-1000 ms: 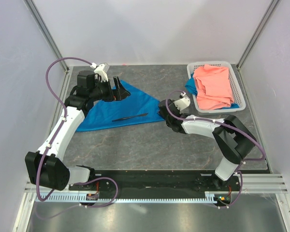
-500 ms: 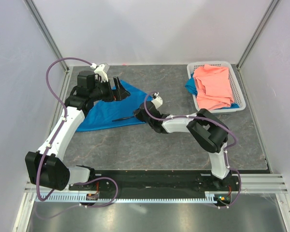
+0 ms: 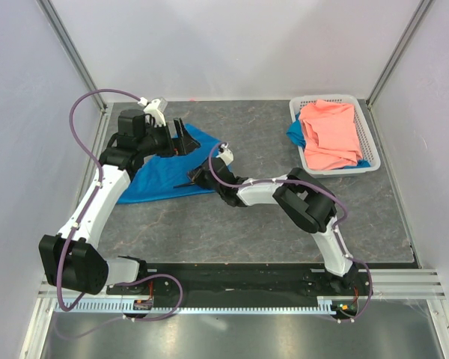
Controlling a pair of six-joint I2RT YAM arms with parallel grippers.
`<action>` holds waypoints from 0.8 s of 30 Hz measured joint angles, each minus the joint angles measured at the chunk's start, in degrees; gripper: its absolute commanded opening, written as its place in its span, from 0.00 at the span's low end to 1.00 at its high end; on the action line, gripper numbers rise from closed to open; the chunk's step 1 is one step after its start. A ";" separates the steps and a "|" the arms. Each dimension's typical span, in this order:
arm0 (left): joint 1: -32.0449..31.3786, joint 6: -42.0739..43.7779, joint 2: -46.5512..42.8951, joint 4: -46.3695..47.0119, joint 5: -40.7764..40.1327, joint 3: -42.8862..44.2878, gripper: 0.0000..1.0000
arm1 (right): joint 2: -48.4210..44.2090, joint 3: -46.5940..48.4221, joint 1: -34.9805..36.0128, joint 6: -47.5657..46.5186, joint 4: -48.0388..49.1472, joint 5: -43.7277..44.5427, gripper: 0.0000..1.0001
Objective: Fold the napkin, place the utensils inside, and roll it up
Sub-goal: Fold the napkin
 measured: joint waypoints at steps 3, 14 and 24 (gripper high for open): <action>0.17 0.00 0.00 0.02 0.02 0.00 0.98 | 0.74 0.76 -0.02 0.00 0.44 -0.72 0.00; 0.28 -0.02 -0.02 0.00 0.02 0.00 0.98 | 3.43 3.02 0.44 0.00 0.57 -3.23 0.00; 0.44 -0.04 -0.02 0.00 0.04 0.00 0.98 | 4.07 3.50 0.98 0.00 0.61 -3.89 0.04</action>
